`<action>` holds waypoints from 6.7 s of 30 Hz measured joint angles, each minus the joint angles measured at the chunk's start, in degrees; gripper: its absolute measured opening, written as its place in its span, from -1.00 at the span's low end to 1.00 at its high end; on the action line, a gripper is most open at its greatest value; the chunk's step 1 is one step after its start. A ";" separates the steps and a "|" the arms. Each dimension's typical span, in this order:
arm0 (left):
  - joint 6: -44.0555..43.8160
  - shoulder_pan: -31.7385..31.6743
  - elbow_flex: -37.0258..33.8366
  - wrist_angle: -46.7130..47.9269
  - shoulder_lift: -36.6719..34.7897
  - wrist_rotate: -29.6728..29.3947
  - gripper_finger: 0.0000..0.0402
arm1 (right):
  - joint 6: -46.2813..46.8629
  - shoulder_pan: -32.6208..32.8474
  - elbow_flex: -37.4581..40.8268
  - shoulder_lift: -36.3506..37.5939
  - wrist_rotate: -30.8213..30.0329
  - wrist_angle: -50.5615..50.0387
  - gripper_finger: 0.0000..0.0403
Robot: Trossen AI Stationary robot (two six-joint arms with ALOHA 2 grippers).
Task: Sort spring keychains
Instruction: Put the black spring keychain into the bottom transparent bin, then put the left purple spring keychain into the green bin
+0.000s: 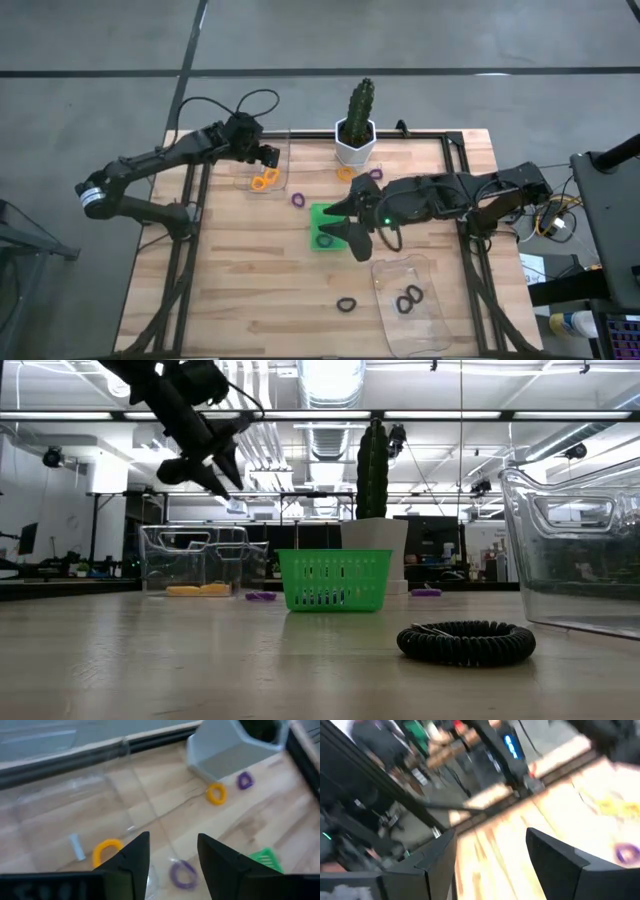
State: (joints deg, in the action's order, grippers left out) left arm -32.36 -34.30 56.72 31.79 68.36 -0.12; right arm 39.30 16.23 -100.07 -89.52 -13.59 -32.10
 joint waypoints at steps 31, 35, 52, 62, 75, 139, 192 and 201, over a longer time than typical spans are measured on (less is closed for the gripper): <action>-17.82 39.82 5.62 -1.29 -6.85 -2.53 -0.21 | 3.19 7.17 0.00 -11.28 6.58 -23.30 0.16; -20.40 40.93 5.62 -1.33 -8.99 -2.66 -0.21 | 1.16 7.82 0.00 -14.92 7.27 -25.41 0.16; -19.91 41.87 5.62 -5.42 -17.92 -3.01 -0.21 | -2.29 7.76 0.00 -31.08 18.50 -24.50 0.14; -19.72 41.87 5.62 -5.40 -18.99 -2.79 -0.21 | -3.58 7.51 0.00 -34.76 22.20 -22.67 0.07; -19.78 41.87 5.62 -5.48 -19.12 -2.53 -0.21 | -9.52 7.34 -0.02 -38.16 22.65 -21.07 0.07; -19.94 41.81 4.99 -6.88 -17.99 -2.99 -0.21 | 38.31 24.65 -1.38 -21.12 15.10 -55.87 -0.94; 5.39 44.23 4.84 -1.71 -7.34 4.94 -0.21 | 6.73 -3.20 3.14 -1.20 5.96 -46.47 0.09; 27.99 42.99 4.84 6.66 3.42 -0.88 -0.21 | 2.67 -4.85 3.30 1.66 -0.96 -44.59 0.09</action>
State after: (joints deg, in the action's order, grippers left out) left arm -4.36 8.69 61.56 38.45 71.78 -1.00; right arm 41.98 11.39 -96.77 -87.86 -14.54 -76.69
